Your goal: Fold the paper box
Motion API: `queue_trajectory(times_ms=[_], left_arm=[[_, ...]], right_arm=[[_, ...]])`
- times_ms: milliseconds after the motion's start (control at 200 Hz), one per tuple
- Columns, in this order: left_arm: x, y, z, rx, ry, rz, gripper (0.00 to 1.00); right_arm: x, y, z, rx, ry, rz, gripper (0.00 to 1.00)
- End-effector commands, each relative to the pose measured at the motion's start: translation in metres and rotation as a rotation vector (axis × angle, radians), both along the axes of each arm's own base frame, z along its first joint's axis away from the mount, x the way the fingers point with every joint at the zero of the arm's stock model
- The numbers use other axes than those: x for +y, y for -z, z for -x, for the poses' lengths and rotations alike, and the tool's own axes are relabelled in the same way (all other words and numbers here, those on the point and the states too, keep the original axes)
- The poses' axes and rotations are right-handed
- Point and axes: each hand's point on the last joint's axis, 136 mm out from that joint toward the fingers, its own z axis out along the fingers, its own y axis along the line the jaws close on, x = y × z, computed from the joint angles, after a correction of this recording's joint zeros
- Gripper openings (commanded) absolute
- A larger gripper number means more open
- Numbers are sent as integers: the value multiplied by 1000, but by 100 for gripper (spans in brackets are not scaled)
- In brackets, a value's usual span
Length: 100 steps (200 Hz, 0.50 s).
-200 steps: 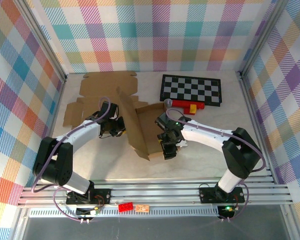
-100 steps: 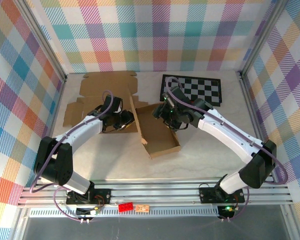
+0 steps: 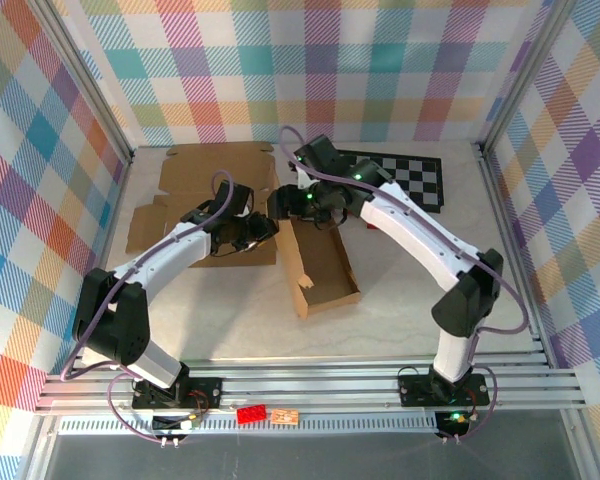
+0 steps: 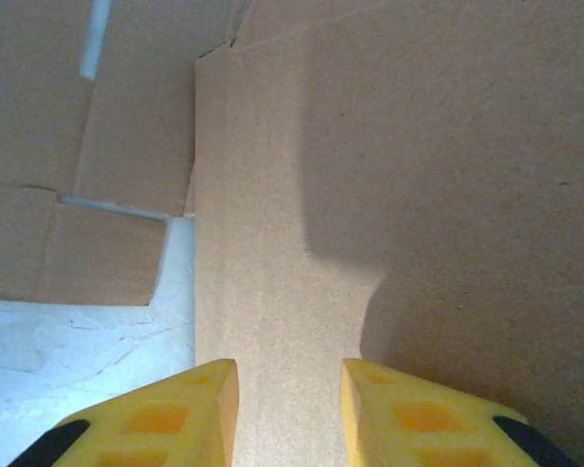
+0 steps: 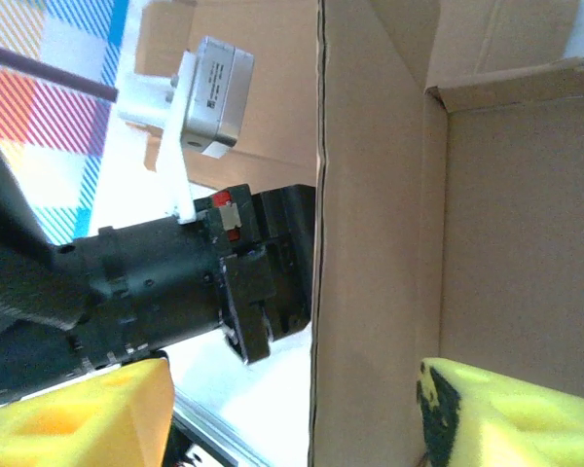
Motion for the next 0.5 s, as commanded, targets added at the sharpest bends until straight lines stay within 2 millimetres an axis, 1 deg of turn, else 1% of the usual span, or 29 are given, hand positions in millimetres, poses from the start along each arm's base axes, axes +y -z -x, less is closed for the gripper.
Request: queue_trajectory(times_ms=[0, 140, 215, 340, 460, 495], left_arm=[[-1, -5, -1, -8, 13, -25, 32], [-1, -7, -1, -11, 23, -35, 32], [0, -7, -1, -14, 25, -38, 32], [0, -8, -1, -16, 34, -47, 32], [1, -11, -1, -24, 39, -56, 33], [2, -12, -1, -26, 39, -57, 33]], right_arm=[[8, 5, 10, 28, -73, 21, 63], [14, 7, 5, 34, -54, 32, 54], [17, 11, 4, 44, -44, 38, 50], [14, 20, 1, 63, -12, 63, 43], [12, 20, -2, 61, 20, 68, 35], [12, 20, -3, 63, 30, 69, 31]])
